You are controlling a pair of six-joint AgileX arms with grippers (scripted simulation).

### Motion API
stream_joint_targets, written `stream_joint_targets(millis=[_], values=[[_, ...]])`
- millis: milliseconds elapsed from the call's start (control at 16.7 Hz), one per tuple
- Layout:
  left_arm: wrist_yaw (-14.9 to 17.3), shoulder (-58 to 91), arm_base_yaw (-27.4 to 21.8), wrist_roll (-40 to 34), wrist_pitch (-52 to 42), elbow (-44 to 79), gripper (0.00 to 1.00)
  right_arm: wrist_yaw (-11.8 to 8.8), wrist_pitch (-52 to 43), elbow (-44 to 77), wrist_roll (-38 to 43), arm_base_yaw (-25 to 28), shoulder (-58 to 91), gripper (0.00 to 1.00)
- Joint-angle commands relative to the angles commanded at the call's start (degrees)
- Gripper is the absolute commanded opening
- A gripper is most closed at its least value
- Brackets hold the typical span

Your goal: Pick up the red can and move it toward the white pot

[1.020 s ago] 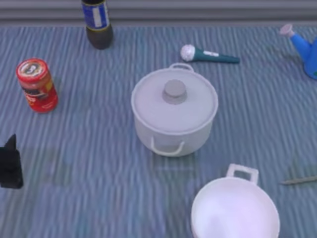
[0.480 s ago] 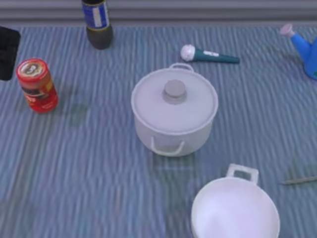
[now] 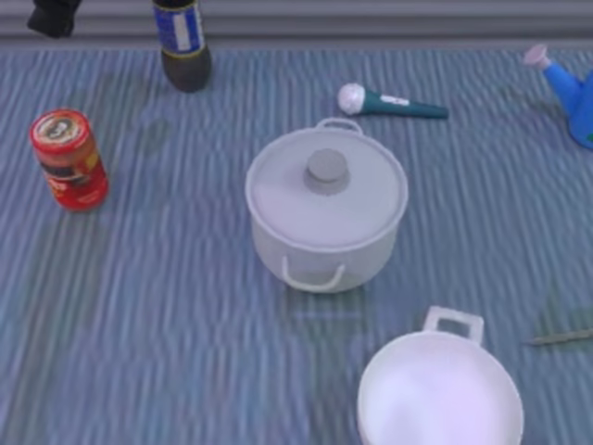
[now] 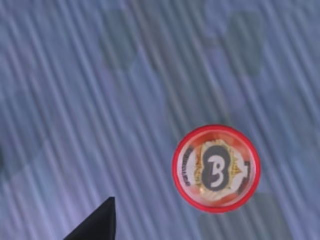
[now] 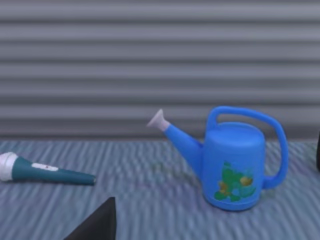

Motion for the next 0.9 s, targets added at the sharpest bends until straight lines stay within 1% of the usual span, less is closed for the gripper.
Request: stream_joint_targets(millis=[240,420,600,900], values=[[-0.8,18.4,1.0,2.9,-9.4,14.5,1.0,0.0,0.0,0.0,0.0,0.0,0.0,1.0],[-1.2,27.7,1.7,4.3,-15.0,20.4,1.0,0.0,0.0,0.0,0.0,0.0,0.0,1.0],[-1.4,31.7,2.0,4.9,-17.8,22.6,1.0,0.0,0.0,0.0,0.0,0.0,0.0,1.0],[-1.4,32.0,1.6,4.9,-17.7,22.5,1.0,0.0,0.0,0.0,0.0,0.0,0.0,1.0]])
